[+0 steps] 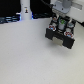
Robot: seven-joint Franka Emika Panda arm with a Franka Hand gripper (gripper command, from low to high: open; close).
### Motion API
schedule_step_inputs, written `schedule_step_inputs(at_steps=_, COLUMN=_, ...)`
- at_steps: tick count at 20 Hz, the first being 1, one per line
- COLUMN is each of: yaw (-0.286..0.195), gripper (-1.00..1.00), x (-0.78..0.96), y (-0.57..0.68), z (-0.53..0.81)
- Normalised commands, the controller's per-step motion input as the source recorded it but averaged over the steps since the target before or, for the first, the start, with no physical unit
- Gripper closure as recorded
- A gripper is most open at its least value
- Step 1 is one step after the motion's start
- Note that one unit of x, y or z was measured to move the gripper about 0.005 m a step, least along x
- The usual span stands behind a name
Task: Open the kcup holder, insert the kcup into the holder, and close the kcup holder
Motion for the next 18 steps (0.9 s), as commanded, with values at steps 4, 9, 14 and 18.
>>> schedule_step_inputs(at_steps=4, yaw=0.025, gripper=-1.00, x=0.07, y=0.13, z=-0.01)
schedule_step_inputs(at_steps=9, yaw=0.040, gripper=-1.00, x=0.12, y=0.13, z=0.17)
schedule_step_inputs(at_steps=14, yaw=0.052, gripper=-1.00, x=0.18, y=0.02, z=0.38)
schedule_step_inputs(at_steps=18, yaw=0.042, gripper=-1.00, x=0.29, y=-0.23, z=0.61)
